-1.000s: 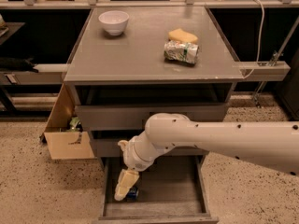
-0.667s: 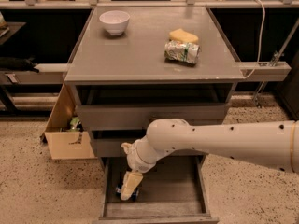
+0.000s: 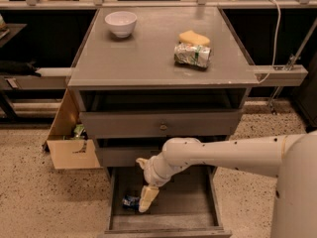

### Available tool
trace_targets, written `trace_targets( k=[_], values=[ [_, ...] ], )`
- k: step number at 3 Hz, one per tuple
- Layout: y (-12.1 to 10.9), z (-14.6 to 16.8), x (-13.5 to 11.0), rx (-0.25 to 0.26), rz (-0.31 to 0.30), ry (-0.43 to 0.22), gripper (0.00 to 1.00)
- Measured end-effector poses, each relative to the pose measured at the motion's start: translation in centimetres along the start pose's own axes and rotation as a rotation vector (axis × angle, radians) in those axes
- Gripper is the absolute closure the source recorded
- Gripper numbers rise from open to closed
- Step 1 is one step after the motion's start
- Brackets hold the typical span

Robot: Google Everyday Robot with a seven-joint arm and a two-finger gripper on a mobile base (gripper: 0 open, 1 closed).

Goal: Pick pepsi can from bottom drawer and place on counter

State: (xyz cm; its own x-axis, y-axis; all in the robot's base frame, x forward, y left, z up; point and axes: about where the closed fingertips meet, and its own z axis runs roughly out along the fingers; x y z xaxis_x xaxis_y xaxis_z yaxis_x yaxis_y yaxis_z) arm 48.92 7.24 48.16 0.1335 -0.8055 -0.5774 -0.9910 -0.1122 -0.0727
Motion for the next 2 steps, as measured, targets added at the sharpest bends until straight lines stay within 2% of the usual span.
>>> trace_targets(
  k=[2],
  values=[
    [-0.6,6.9,4.2,-0.002,0.023,-0.023,0.0]
  ],
)
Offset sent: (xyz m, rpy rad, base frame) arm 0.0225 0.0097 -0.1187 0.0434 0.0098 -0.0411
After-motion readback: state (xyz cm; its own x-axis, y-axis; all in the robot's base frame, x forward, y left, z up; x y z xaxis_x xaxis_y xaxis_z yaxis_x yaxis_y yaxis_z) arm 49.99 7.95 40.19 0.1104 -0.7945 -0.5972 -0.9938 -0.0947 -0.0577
